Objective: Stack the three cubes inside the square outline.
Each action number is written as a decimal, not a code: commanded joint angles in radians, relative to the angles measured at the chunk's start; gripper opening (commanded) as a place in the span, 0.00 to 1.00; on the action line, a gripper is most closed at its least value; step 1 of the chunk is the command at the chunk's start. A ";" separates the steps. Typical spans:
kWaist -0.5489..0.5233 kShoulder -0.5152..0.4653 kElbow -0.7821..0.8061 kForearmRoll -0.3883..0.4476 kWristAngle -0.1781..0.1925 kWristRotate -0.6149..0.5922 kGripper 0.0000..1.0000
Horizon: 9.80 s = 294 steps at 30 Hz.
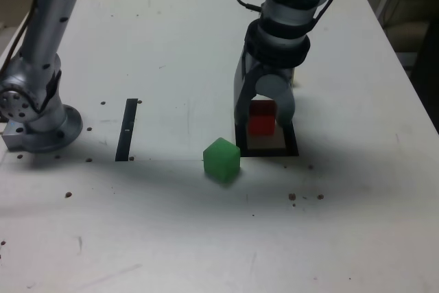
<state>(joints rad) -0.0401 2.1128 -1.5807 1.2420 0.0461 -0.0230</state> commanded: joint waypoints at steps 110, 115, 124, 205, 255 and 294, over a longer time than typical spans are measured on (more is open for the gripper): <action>0.341 0.270 -0.474 0.281 0.020 0.022 0.49; 0.341 0.271 -0.486 0.279 0.031 0.026 0.31; 0.341 0.267 -0.485 0.280 0.029 0.033 0.30; 0.018 0.038 -0.220 0.207 0.011 0.161 0.30; -0.237 -0.251 0.114 0.125 0.079 0.310 0.99; -0.323 -0.081 0.224 -0.081 0.021 0.345 0.51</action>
<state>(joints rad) -0.3625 2.0298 -1.3600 1.1664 0.0698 0.3275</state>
